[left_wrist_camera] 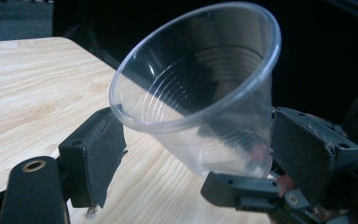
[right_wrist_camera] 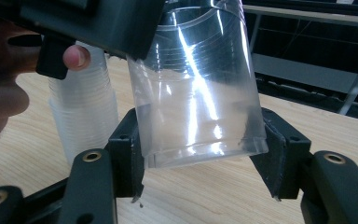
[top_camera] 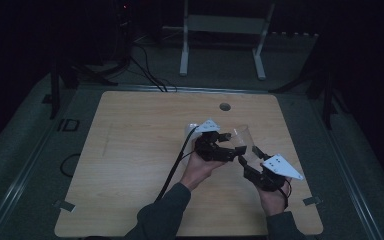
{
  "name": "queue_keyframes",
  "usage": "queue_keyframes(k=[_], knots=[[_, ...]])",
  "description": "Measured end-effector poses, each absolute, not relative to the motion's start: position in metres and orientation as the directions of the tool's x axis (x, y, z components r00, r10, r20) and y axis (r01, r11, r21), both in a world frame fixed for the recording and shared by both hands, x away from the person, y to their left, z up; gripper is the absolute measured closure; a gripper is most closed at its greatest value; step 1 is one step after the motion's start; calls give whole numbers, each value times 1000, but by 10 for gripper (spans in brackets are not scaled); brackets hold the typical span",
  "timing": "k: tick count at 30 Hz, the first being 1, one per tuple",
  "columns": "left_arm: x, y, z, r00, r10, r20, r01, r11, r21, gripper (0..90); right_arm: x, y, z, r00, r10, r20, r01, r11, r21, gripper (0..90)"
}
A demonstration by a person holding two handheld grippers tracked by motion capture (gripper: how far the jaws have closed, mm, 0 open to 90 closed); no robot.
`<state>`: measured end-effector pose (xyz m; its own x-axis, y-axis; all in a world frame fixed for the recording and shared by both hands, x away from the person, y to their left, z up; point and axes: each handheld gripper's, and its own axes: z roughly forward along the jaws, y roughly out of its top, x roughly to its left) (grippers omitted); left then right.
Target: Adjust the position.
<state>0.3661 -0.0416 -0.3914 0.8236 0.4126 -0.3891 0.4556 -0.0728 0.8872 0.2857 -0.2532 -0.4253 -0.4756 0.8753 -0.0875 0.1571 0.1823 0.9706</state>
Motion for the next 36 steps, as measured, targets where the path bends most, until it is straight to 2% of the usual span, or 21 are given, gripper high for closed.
queue_keyframes(k=[11,18,25,31,36], knots=[[371,-45,-395,788,388,-478,515,9,857,183,286,-250,-428,-497,863,-90,162,194,968,417],[370,-46,-396,783,361,-506,530,39,847,253,286,-249,-428,-507,856,-95,164,205,965,416],[367,-47,-396,793,376,-480,508,28,861,287,287,-251,-426,-524,845,-105,176,229,957,382],[366,-48,-395,799,394,-455,491,12,871,295,289,-252,-423,-548,830,-100,204,249,947,308],[364,-48,-395,805,413,-427,472,-9,881,297,289,-253,-421,-555,826,-98,209,253,944,294]])
